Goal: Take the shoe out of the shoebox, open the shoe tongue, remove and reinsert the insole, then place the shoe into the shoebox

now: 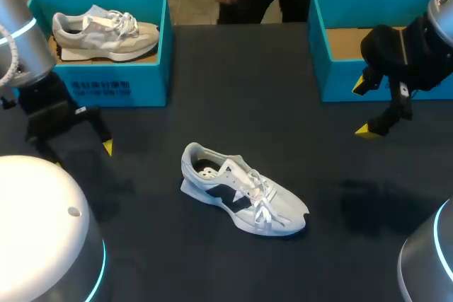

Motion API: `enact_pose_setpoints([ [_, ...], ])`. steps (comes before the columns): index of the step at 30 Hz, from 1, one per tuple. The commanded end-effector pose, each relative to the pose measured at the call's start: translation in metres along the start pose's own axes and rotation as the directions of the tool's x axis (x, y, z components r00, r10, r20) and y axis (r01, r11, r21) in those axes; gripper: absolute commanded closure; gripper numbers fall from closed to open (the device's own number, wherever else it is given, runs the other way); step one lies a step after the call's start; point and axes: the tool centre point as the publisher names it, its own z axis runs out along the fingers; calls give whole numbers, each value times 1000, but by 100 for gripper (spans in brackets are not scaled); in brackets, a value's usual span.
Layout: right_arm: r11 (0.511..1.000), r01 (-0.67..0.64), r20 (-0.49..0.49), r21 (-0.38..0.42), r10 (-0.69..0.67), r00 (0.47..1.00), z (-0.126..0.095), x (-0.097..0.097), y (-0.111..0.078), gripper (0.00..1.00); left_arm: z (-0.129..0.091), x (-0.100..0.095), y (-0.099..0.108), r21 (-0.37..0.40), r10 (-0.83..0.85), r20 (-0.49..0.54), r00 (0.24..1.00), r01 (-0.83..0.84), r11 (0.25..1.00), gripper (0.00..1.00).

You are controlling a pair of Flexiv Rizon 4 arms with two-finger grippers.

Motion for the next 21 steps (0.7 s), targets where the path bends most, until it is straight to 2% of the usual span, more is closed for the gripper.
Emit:
enact_pose_setpoints([
  [1,1000,-1,-6,4,1,1000,2,-3,2,0,0,-2,1,1,0,-5,1000,0,1000,0],
  [9,1000,-1,-6,4,1,1000,2,-3,2,0,0,-2,1,1,0,-5,1000,0,1000,0],
  [12,1000,-1,-6,4,1,1000,2,-3,2,0,6,-9,2,63,-92,-3,996,92,994,0],
  [13,1000,-1,-6,4,1,1000,2,-3,2,0,8,-11,1,122,-149,12,989,146,982,0],
  [14,1000,-1,-6,4,1,1000,2,-3,2,0,8,-12,2,131,-164,15,986,161,978,0],
  [16,1000,-1,-6,4,1,1000,2,-3,2,0,6,-16,4,202,-235,60,970,219,955,0],
  [21,1000,-1,-6,4,1,1000,2,-3,2,0,-2,-20,11,301,-405,113,908,357,884,0],
])
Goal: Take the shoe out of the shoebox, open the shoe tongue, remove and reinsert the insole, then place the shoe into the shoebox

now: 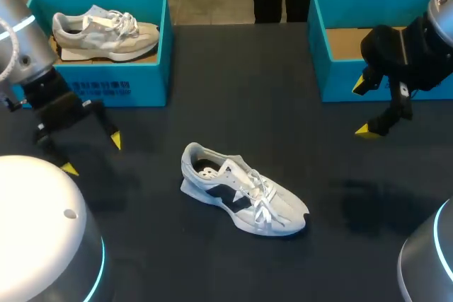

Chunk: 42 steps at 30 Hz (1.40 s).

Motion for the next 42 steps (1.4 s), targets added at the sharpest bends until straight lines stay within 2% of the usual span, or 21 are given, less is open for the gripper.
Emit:
enact_pose_setpoints([
  [1,1000,-1,-6,4,1,1000,2,-3,2,0,-6,-7,15,209,-201,72,977,182,961,0],
  [5,1000,-1,-6,4,1,1000,2,-3,2,0,-12,-13,19,299,-330,138,934,279,913,0],
  [13,1000,-1,-6,4,1,1000,2,-3,2,0,-11,-16,18,455,-515,165,841,399,796,0],
  [18,1000,-1,-6,4,1,1000,2,-3,2,0,-8,-15,20,527,-593,188,783,430,733,0],
  [28,1000,-1,-6,4,1,1000,2,-3,2,0,9,-6,27,592,-645,188,741,439,676,0],
  [33,1000,-1,-6,4,1,1000,2,-3,2,0,24,0,35,590,-643,223,733,423,687,0],
  [42,1000,-1,-6,4,1,1000,2,-3,2,0,33,7,49,623,-682,327,654,393,676,0],
])
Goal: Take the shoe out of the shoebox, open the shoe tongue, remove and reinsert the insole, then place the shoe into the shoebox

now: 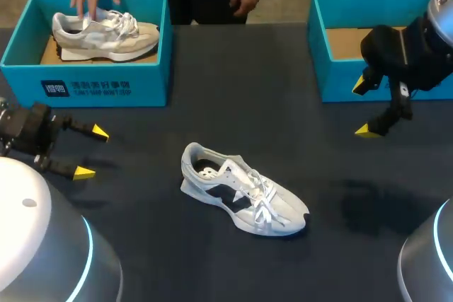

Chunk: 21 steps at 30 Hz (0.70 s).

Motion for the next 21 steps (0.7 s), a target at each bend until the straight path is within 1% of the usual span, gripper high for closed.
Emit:
enact_pose_setpoints([
  [1,1000,-1,-6,4,1,1000,2,-3,2,0,1,6,8,9,2,60,998,-2,1000,0],
  [3,1000,-1,-6,4,1,1000,2,-3,2,0,0,6,9,18,-9,70,997,8,1000,0],
  [6,1000,-1,-6,4,1,1000,2,-3,2,0,1,8,11,29,-24,58,998,23,999,0],
  [21,1000,-1,-6,4,1,1000,2,-3,2,0,1,8,11,29,-24,58,998,23,999,0],
])
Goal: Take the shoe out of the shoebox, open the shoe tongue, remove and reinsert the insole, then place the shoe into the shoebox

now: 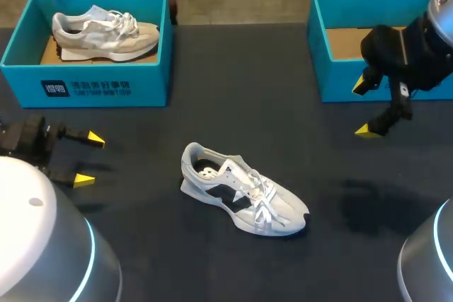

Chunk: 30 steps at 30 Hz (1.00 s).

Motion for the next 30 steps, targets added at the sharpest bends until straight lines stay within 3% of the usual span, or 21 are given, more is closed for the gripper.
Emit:
enact_pose_setpoints([
  [1,1000,-1,-6,4,1,1000,2,-3,2,0,0,0,0,-1,1,0,1000,-1,1000,0],
  [20,1000,-1,-6,4,1,1000,2,-3,2,0,0,0,0,-1,1,0,1000,-1,1000,0],
  [30,1000,-1,-6,4,1,1000,2,-3,2,0,8,-3,25,22,-33,21,999,32,999,0],
])
